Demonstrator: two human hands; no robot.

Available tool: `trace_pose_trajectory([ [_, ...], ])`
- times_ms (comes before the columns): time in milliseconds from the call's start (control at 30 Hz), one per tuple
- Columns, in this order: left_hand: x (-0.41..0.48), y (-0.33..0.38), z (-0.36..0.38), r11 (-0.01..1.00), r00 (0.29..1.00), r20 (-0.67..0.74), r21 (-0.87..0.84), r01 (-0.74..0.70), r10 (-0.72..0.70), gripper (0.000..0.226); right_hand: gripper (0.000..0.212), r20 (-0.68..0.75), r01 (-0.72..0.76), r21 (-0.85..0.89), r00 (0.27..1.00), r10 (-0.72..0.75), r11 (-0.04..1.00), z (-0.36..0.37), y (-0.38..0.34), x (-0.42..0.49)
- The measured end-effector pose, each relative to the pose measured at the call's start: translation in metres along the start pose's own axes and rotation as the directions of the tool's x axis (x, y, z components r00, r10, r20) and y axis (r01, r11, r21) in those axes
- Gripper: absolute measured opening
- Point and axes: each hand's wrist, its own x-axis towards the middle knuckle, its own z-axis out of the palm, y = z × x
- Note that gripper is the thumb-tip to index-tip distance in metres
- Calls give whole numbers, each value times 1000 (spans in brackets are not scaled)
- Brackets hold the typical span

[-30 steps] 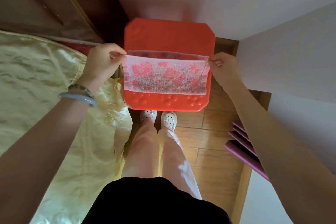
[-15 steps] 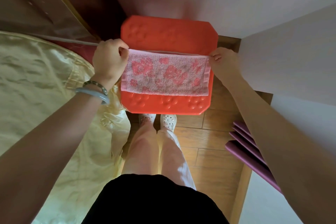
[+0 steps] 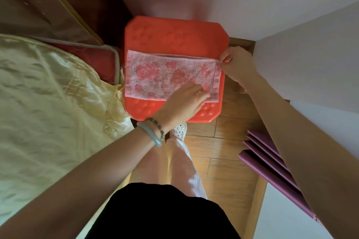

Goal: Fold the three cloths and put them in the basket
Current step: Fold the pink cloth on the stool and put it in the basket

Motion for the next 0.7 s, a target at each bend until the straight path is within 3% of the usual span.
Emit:
trace_pose_trajectory([
  [133, 16, 22, 30, 995, 999, -38, 95, -31, 35, 35, 13, 19, -13, 42, 1000, 12, 999, -7, 1, 0],
  [300, 26, 29, 42, 976, 995, -1, 194, 99, -100, 25, 13, 33, -16, 114, 999, 13, 993, -8, -1, -4],
  [433, 26, 31, 44, 974, 985, -25, 147, 171, -169, 21, 21, 60, -47, 161, 997, 38, 986, -6, 0, -3],
  [567, 22, 34, 37, 962, 960, -126, 81, 262, -251, 37, 23, 47, -68, 205, 997, 59, 976, -9, -3, -3],
  [700, 7, 37, 20, 943, 903, -275, -59, 327, -330, 16, 26, 75, -98, 342, 994, 77, 934, -23, -19, -4],
])
